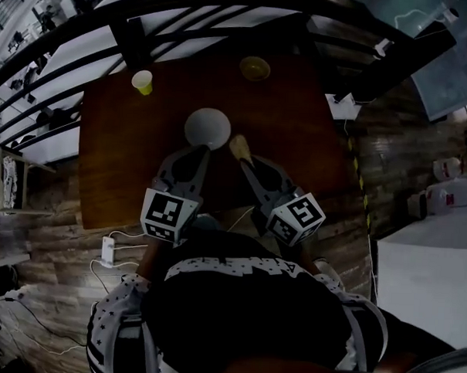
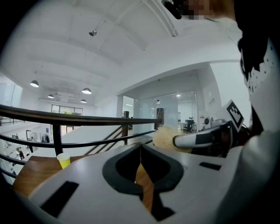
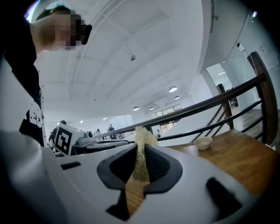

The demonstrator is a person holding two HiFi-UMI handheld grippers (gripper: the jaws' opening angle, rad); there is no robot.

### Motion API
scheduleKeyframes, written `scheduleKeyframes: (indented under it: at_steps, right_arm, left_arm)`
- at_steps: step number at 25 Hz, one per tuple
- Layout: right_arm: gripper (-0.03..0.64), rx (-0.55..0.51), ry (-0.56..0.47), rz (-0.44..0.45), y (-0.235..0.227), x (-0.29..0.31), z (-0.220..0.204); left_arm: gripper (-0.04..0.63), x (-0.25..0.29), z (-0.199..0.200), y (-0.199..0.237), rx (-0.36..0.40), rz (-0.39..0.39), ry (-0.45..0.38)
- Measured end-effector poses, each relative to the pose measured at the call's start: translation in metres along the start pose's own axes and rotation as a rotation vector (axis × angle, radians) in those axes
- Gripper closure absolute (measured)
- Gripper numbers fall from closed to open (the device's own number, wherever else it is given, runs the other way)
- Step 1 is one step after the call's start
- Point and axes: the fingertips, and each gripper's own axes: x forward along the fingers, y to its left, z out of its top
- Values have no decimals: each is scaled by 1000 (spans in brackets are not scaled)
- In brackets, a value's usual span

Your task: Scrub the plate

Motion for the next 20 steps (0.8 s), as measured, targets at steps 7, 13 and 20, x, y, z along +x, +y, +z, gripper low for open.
scheduleKeyframes:
  at_steps: [7,13,20]
  right_arm:
    - [568,-17,5,22,-10,20,11]
    - [568,-20,14,42,-16,40,21]
    - [566,-36,16,74,-14,63,28]
  left_arm:
    - [581,13,10,17,-6,25,-23]
    - [581,20,19,37,-7,46,-33]
    - [581,16,22,61,-7,87,-42]
